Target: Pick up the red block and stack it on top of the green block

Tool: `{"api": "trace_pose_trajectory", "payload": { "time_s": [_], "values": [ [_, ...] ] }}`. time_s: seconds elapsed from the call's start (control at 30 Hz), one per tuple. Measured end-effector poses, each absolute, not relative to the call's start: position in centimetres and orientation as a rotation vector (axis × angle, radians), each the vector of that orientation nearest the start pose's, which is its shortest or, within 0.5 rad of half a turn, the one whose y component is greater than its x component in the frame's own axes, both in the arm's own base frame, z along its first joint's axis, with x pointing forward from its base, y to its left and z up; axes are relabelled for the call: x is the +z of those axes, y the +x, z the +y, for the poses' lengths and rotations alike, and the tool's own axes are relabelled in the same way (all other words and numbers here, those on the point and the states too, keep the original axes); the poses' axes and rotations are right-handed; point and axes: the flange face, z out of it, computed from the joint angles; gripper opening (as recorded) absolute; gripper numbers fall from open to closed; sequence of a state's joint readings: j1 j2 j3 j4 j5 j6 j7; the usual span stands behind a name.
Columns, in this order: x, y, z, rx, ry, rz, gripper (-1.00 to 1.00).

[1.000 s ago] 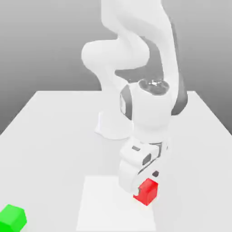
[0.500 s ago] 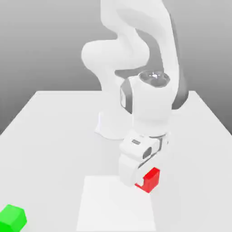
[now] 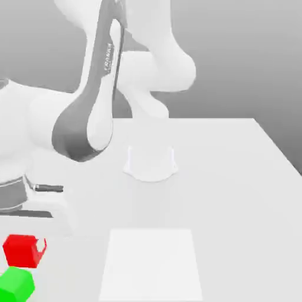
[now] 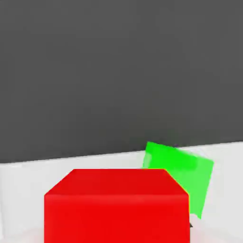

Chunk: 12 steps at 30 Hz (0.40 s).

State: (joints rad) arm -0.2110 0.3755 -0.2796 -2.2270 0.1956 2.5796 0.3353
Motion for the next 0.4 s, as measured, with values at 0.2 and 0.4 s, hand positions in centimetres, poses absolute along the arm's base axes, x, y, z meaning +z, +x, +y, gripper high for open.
{"api": "trace_pose_trajectory", "payload": {
  "time_s": [0.2,0.4],
  "values": [
    [18.5,47.9,-26.7,0.001,-2.768,1.483,1.0],
    [22.7,48.0,-26.9,0.0,-2.766,1.488,1.0]
  ]
}}
